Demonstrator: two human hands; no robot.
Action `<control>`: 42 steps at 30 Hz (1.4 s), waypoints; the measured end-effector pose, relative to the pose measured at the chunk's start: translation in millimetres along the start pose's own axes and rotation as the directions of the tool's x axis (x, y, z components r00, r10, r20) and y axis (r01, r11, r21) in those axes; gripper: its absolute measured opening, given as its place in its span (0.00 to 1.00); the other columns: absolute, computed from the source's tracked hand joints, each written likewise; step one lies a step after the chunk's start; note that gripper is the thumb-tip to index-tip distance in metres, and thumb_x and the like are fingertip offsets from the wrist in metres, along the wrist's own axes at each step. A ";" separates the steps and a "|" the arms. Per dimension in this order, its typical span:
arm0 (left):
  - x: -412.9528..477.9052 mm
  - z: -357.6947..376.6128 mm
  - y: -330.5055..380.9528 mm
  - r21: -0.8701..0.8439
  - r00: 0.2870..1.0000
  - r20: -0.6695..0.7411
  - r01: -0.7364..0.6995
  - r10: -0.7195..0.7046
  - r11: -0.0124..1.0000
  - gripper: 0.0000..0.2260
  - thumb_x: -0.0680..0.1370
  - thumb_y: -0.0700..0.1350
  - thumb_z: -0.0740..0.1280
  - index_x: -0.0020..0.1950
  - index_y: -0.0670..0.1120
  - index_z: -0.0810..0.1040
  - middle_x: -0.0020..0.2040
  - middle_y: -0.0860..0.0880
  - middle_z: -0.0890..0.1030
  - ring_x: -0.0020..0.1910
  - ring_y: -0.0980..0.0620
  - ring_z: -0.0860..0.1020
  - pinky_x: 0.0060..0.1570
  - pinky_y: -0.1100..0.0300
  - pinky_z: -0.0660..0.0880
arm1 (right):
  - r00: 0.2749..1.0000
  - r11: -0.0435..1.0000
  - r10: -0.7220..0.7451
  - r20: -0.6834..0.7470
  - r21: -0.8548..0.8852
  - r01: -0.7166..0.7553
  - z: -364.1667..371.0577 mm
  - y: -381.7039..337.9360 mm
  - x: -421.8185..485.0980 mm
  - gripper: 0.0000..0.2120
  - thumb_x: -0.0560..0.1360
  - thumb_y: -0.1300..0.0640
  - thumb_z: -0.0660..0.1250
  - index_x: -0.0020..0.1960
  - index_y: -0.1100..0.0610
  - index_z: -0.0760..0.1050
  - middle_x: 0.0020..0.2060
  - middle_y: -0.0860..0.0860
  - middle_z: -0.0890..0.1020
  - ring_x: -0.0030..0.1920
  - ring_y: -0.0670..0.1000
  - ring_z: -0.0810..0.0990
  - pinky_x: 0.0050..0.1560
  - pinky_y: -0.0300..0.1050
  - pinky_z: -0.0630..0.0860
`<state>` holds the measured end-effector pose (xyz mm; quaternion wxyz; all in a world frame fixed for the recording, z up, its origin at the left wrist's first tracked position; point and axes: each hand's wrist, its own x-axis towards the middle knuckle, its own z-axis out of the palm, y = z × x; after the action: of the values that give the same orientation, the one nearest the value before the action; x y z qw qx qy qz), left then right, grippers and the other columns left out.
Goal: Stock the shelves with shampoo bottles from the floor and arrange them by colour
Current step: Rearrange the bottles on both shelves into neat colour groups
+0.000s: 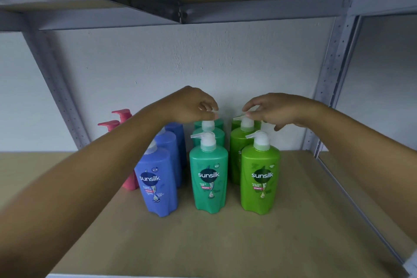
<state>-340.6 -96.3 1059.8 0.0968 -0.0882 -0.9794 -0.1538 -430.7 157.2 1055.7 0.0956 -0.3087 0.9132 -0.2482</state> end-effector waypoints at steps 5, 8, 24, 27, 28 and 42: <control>-28.1 -7.4 14.7 -0.134 0.984 0.179 -0.002 0.026 0.991 0.11 0.75 0.54 0.75 0.57 0.57 0.84 0.51 0.61 0.85 0.52 0.63 0.81 0.58 0.65 0.75 | 0.987 0.987 -0.158 0.009 0.033 0.157 -6.0 2.9 -32.7 0.11 0.79 0.44 0.67 0.60 0.43 0.80 0.58 0.41 0.81 0.56 0.39 0.78 0.59 0.41 0.76; -37.4 2.2 13.3 0.038 0.949 0.315 -0.006 -0.006 0.999 0.20 0.71 0.60 0.76 0.62 0.59 0.80 0.50 0.63 0.81 0.50 0.67 0.78 0.52 0.70 0.73 | 0.981 0.991 -0.122 0.152 0.075 0.112 -0.3 4.6 -46.8 0.19 0.77 0.42 0.69 0.66 0.43 0.75 0.59 0.43 0.80 0.59 0.43 0.79 0.61 0.50 0.80; -41.5 17.7 9.6 0.079 0.972 0.232 -0.065 0.045 0.995 0.15 0.73 0.51 0.77 0.58 0.57 0.80 0.47 0.60 0.80 0.48 0.51 0.81 0.47 0.61 0.75 | 0.978 0.974 -0.206 -0.012 -0.103 0.204 35.5 3.4 -52.2 0.14 0.75 0.46 0.73 0.59 0.44 0.79 0.56 0.45 0.83 0.57 0.46 0.80 0.61 0.49 0.77; -41.4 18.2 10.7 0.095 0.972 0.228 -0.080 0.057 0.992 0.16 0.73 0.51 0.77 0.59 0.56 0.80 0.49 0.60 0.80 0.49 0.55 0.78 0.48 0.62 0.73 | 0.980 0.977 -0.199 0.015 -0.075 0.200 36.3 0.9 -50.9 0.13 0.75 0.45 0.73 0.59 0.43 0.78 0.57 0.44 0.82 0.56 0.46 0.81 0.58 0.51 0.80; -41.5 17.7 10.7 0.098 0.972 0.228 -0.086 0.061 0.992 0.16 0.74 0.51 0.77 0.60 0.56 0.80 0.49 0.60 0.80 0.49 0.56 0.77 0.48 0.64 0.71 | 0.982 0.983 -0.184 0.049 -0.016 0.185 34.8 0.6 -51.0 0.13 0.76 0.45 0.72 0.60 0.42 0.78 0.57 0.45 0.83 0.54 0.46 0.82 0.56 0.51 0.82; 8.4 -3.8 41.5 0.024 0.981 0.195 -0.022 0.017 0.999 0.16 0.74 0.52 0.76 0.61 0.55 0.81 0.53 0.58 0.83 0.53 0.58 0.81 0.62 0.53 0.77 | 0.999 0.999 0.028 0.044 -0.032 -0.026 16.3 30.6 -7.3 0.25 0.72 0.54 0.77 0.68 0.47 0.74 0.55 0.48 0.81 0.53 0.51 0.81 0.51 0.53 0.81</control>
<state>-339.7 -57.4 1076.9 0.0033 -0.1113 -0.9852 -0.1306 -435.4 176.2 1026.2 0.1142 -0.3032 0.9187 -0.2259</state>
